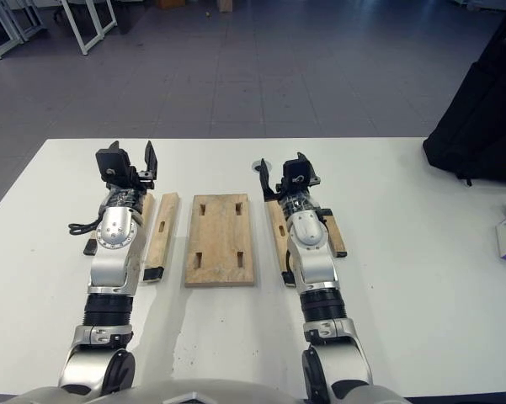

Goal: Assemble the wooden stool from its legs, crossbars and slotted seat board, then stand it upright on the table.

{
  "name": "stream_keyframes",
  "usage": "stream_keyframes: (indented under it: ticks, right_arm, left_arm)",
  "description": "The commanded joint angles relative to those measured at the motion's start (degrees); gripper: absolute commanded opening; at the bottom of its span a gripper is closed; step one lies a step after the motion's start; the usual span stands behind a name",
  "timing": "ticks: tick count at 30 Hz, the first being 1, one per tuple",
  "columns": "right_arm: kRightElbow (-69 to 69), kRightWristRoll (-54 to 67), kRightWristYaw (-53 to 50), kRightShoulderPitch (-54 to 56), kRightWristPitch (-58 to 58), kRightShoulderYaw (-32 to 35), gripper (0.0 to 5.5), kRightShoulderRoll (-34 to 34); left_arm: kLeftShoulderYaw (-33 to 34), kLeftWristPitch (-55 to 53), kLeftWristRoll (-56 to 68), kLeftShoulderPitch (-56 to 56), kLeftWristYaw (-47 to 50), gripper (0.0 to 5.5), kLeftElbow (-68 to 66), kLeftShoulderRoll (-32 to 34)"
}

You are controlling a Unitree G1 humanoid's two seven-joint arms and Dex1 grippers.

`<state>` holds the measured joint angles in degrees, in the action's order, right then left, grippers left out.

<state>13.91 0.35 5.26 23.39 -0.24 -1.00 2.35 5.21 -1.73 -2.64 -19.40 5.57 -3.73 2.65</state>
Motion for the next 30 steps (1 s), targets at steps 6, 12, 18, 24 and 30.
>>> stream_keyframes:
  ticks: [6,12,18,24,30]
  right_arm:
    - [1.36,1.23,1.01,1.3,1.47,0.05,4.24,-0.6]
    - [-0.47,5.58,2.78,0.68,4.95,4.16,4.24,1.5]
    - [-3.48,9.07,7.12,-6.57,11.48,11.99,4.24,11.76]
    - [-8.09,11.82,13.0,-20.62,17.59,14.57,4.24,16.74]
    - [-7.87,10.77,13.91,-26.66,27.43,10.99,3.96,17.15]
  left_arm:
    - [-0.48,0.57,-2.63,1.25,2.36,3.33,0.69,0.31]
    - [-2.56,3.35,-3.94,1.64,1.04,3.33,-0.26,0.82]
    - [-3.52,3.15,-2.53,4.53,0.41,3.33,3.21,-0.75]
    - [-4.55,2.61,-2.56,8.55,0.65,3.33,6.81,-2.02]
    - [-4.97,2.01,-3.14,9.34,1.1,3.33,8.07,-2.38]
